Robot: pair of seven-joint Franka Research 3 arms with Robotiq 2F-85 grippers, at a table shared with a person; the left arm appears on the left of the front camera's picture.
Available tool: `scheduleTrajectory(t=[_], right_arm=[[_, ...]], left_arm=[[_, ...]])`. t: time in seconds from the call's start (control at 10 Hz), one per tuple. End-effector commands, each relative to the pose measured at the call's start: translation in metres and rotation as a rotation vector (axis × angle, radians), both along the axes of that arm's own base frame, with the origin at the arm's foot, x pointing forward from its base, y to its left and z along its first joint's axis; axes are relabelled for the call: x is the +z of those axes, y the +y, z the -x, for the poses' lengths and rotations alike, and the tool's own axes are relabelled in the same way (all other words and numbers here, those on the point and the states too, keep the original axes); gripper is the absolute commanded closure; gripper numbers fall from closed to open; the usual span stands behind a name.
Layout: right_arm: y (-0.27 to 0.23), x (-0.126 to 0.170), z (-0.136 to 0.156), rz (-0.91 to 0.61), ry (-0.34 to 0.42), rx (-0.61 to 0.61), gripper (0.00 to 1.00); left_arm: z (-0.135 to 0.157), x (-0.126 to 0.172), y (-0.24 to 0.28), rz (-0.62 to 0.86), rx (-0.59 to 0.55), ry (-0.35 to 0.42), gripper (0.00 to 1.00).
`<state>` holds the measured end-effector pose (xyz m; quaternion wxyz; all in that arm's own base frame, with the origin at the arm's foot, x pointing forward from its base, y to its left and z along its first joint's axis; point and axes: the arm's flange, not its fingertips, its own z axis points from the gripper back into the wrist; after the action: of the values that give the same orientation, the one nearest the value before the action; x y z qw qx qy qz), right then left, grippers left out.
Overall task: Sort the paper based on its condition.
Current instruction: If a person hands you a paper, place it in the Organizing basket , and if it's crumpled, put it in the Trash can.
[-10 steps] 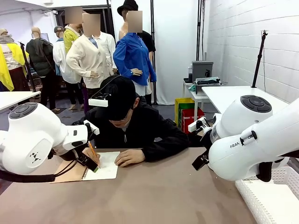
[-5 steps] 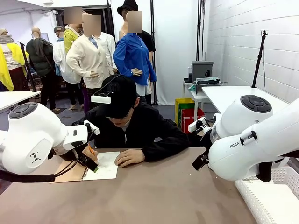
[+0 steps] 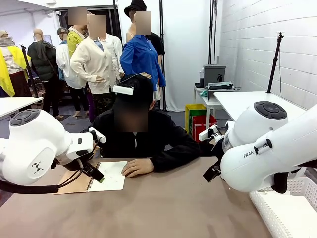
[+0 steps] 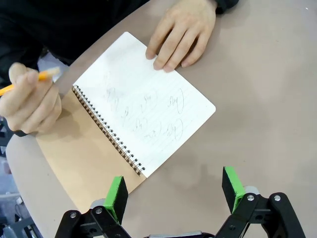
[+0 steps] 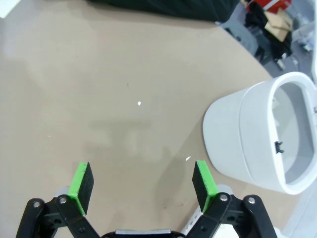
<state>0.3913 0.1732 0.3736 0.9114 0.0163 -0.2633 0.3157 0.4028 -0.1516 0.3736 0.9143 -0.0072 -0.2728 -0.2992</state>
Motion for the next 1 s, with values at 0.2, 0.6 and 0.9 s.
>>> scheduleTrajectory(t=[0.2, 0.6, 0.9], right_arm=[[0.002, 0.011, 0.007, -0.033, 0.083, 0.043, 0.00], [0.013, 0.040, 0.016, -0.047, 0.085, 0.115, 0.00], [0.027, 0.073, 0.031, -0.040, -0.006, 0.170, 0.00]], left_arm=[[0.013, -0.002, -0.010, -0.057, -0.062, -0.182, 0.00], [0.048, 0.033, -0.030, -0.079, -0.090, -0.297, 0.00], [0.063, 0.061, -0.038, -0.220, -0.142, -0.258, 0.00]])
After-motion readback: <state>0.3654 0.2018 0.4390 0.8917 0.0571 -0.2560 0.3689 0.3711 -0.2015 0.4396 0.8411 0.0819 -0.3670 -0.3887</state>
